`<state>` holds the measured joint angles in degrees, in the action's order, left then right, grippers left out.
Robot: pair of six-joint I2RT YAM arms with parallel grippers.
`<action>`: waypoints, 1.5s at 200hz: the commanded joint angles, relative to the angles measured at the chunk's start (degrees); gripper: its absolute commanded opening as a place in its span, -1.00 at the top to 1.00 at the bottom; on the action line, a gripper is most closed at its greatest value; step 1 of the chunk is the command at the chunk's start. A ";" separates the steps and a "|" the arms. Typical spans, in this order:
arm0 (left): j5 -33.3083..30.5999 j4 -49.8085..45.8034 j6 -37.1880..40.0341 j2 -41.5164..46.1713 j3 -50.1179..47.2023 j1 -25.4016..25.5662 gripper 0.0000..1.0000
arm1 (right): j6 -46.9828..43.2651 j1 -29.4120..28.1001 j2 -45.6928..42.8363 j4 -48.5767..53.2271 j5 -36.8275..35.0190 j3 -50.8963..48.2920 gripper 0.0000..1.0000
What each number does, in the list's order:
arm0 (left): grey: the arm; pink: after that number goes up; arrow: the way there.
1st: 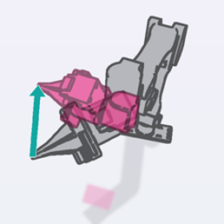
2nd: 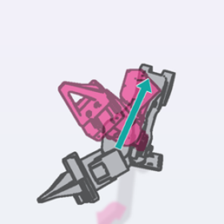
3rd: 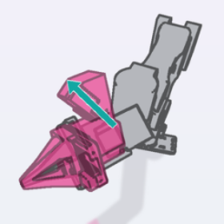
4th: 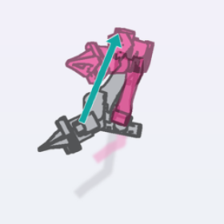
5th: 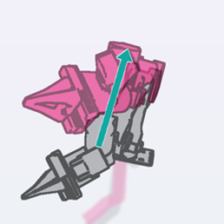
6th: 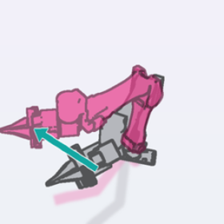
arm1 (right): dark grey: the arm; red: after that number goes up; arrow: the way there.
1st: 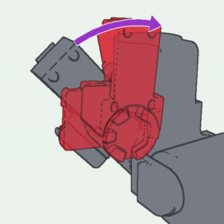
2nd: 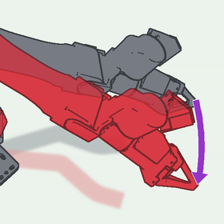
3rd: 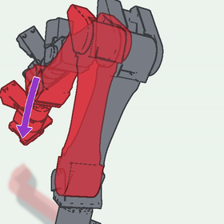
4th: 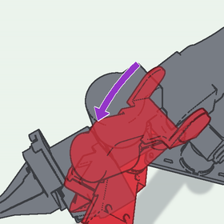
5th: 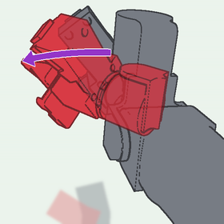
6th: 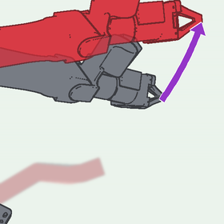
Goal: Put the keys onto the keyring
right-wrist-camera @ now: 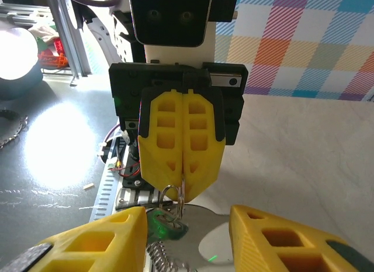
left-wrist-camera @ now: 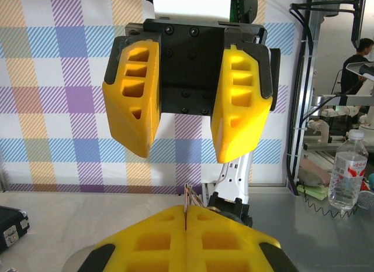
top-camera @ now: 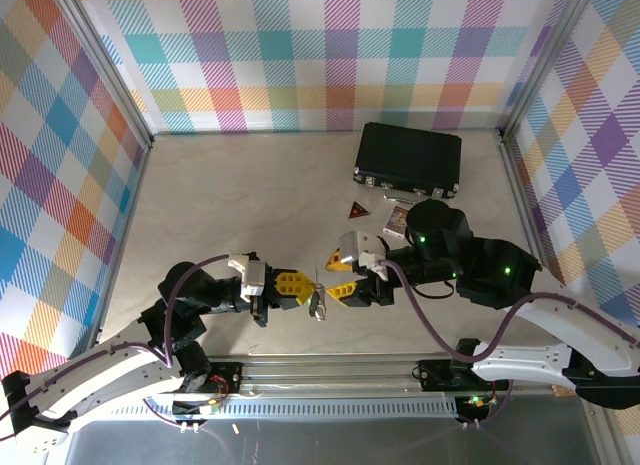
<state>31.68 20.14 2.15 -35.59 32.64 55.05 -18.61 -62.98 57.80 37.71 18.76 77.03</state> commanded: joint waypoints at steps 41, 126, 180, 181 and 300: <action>0.71 4.09 0.14 0.52 0.32 0.15 1.00 | 2.16 -0.06 1.78 -4.08 3.64 -0.21 0.26; 0.50 3.80 0.49 1.75 0.12 0.15 1.00 | 2.62 -0.08 4.07 -0.72 4.36 -0.73 0.49; 0.77 3.97 0.51 1.32 0.12 0.19 1.00 | 2.13 -0.02 5.16 -0.98 4.76 -1.19 0.80; 0.81 4.00 0.58 1.32 0.13 0.17 1.00 | 2.11 0.01 5.19 -0.98 4.77 -1.19 0.81; -8.31 -39.13 17.98 -4.25 17.15 0.28 0.76 | -9.93 -0.30 15.65 21.50 -0.40 12.98 1.00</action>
<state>25.89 -7.51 13.74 -37.60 44.10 55.05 -24.03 -62.92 70.46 50.78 18.68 86.11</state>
